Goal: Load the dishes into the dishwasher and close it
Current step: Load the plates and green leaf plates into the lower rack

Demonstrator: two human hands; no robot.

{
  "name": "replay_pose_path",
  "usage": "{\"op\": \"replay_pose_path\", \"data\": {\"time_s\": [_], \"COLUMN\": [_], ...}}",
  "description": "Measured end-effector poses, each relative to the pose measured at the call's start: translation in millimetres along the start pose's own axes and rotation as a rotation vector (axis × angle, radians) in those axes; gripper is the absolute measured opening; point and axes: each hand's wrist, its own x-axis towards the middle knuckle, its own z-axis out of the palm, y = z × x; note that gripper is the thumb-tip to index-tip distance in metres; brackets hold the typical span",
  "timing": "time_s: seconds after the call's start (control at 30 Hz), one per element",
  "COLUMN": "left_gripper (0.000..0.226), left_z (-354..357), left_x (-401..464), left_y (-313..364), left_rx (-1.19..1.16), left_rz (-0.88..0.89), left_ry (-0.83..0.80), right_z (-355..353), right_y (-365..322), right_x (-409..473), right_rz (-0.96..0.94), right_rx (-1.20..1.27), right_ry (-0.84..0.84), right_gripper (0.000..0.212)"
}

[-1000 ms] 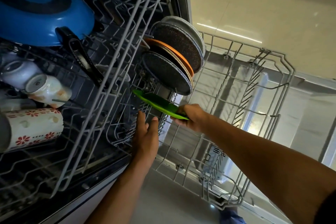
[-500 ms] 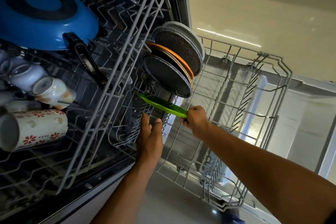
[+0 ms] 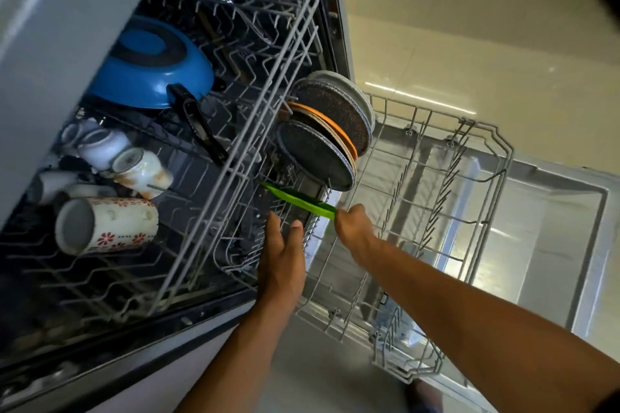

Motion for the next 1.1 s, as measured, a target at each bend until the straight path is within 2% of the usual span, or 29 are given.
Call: {"op": "replay_pose_path", "data": {"time_s": [0.13,0.33,0.5,0.67,0.77,0.87,0.97,1.1], "left_gripper": [0.065,0.086,0.057,0.049,0.040,0.046,0.046,0.041], "left_z": [-10,-13,-19,-81,-141,-215,-296,-409], "left_x": [-27,-76,-134,-239,-311,-374,-413,-457], "left_y": [3,54,128,214,248,251,221,158], "left_rx": [0.042,0.140,0.154,0.079,-0.007,-0.031,-0.047,-0.136], "left_rz": [0.024,0.099,0.262,0.540,0.668,0.749,0.762,0.673], "left_ry": [-0.018,-0.138,-0.249,-0.307,-0.231,-0.072,0.093,0.337], "right_z": [-17,-74,-135,-183,-191,-174,-133,-50], "right_y": [8,1,-77,-145,-168,-176,-179,-186], "right_x": [-16,-76,-184,-341,-431,-513,-587,-672], "right_rz": [-0.081,-0.271,-0.573,-0.808,-0.923,-1.076,-1.231,-1.400], "right_rx": [-0.002,-0.303,-0.460,-0.418,-0.334,-0.267,-0.239,-0.306], "right_ry": [-0.028,0.021,0.140,0.255,0.326,0.305,0.185,-0.003], "right_gripper": [0.052,0.055,0.030,0.017,0.014,0.012,0.021,0.020]}}
